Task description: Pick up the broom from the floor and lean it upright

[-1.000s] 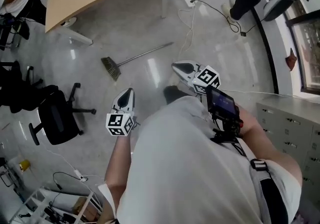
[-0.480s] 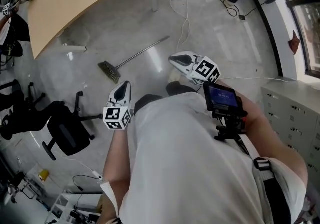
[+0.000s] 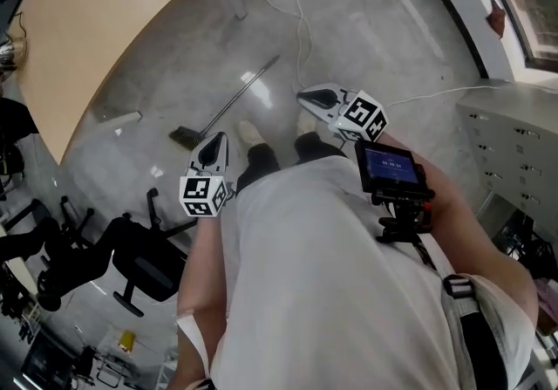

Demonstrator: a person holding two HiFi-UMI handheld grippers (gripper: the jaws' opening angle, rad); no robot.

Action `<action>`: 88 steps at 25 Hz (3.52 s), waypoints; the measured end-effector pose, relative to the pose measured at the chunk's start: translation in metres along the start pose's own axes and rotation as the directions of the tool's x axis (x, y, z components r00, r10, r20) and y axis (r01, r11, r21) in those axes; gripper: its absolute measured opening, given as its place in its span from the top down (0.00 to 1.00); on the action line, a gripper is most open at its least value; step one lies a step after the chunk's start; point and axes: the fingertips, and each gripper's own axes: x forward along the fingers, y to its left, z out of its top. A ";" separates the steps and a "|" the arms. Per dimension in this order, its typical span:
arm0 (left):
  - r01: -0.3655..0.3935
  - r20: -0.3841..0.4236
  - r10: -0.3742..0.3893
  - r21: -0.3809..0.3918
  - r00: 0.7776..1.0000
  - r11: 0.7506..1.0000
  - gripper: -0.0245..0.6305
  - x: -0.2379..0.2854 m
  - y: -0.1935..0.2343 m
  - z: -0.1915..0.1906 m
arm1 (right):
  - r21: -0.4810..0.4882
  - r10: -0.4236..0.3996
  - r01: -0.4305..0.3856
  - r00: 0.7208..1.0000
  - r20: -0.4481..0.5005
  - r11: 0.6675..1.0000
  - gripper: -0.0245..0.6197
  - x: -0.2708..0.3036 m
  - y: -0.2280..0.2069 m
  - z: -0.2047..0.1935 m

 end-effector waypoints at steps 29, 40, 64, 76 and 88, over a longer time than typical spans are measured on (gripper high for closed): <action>0.315 -0.425 -0.254 0.080 0.869 0.946 0.95 0.121 0.029 -0.098 | 0.247 -0.197 0.213 0.976 -0.088 0.945 0.93 0.017 -0.044 -0.110; 0.278 -0.493 -0.166 0.163 0.854 0.947 0.95 0.203 0.032 -0.175 | 0.239 -0.190 0.237 0.961 -0.203 0.942 0.93 0.018 -0.090 -0.203; 0.304 -0.646 -0.104 0.205 0.756 0.930 0.95 0.355 0.085 -0.362 | 0.157 -0.092 0.129 0.970 -0.224 0.979 0.93 0.130 -0.201 -0.364; 0.246 -0.684 0.043 0.318 0.728 0.916 0.95 0.441 0.148 -0.415 | 0.134 -0.040 0.069 0.977 -0.210 0.989 0.93 0.172 -0.258 -0.394; 0.209 -0.700 0.184 0.436 0.690 0.875 0.75 0.522 0.186 -0.451 | 0.156 -0.116 0.151 0.970 -0.212 0.976 0.93 0.147 -0.318 -0.435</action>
